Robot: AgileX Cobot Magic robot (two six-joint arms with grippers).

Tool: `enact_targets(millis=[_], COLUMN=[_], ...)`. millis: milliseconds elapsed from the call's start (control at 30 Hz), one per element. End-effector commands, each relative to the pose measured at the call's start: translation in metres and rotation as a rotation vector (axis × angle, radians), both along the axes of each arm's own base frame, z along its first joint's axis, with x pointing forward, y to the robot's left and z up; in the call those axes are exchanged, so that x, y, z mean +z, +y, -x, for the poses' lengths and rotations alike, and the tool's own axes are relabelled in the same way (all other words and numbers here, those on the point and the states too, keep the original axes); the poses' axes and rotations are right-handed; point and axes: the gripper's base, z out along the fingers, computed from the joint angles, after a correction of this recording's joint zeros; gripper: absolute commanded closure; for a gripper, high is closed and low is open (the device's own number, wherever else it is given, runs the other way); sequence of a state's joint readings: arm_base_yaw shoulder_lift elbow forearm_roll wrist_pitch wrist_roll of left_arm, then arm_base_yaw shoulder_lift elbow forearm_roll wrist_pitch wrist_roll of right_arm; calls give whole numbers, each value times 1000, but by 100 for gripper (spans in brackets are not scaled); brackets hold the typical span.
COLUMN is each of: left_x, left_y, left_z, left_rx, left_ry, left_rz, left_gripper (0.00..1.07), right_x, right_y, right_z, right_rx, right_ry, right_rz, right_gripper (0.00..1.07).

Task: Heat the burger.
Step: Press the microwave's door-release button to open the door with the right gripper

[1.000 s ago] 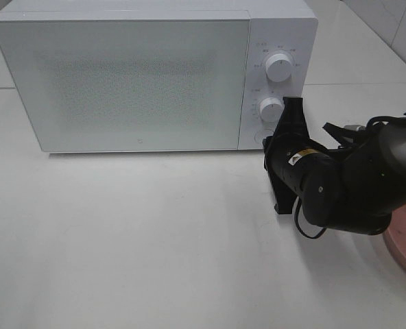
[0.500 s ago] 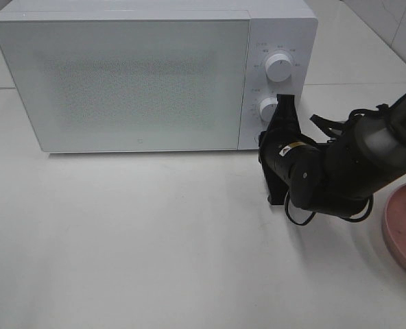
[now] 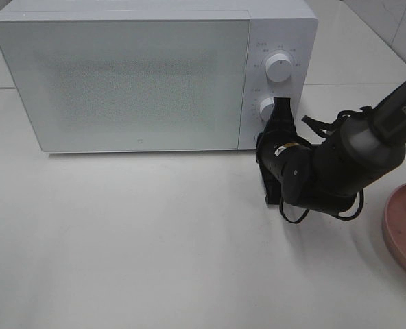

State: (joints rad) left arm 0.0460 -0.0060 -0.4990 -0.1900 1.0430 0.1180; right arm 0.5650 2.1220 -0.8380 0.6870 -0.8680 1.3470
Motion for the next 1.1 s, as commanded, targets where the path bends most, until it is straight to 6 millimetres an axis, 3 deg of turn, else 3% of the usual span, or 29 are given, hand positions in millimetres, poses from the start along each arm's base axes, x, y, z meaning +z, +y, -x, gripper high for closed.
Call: enact_targets(millis=[33, 700, 1100], left_x=[0, 0, 0], left_y=[0, 0, 0], left_z=[3, 3, 3], left_rx=[-2, -2, -2], left_ry=[-24, -24, -24], left_rz=[2, 2, 2], left_gripper=[3, 3, 3], right_x=[3, 11, 36], right_y=[-1, 5, 0], right_z=[-6, -23, -46], right_rx=[-6, -52, -106], right_ry=[-28, -118, -293], right_rz=[17, 10, 48], right_gripper=[107, 107, 107])
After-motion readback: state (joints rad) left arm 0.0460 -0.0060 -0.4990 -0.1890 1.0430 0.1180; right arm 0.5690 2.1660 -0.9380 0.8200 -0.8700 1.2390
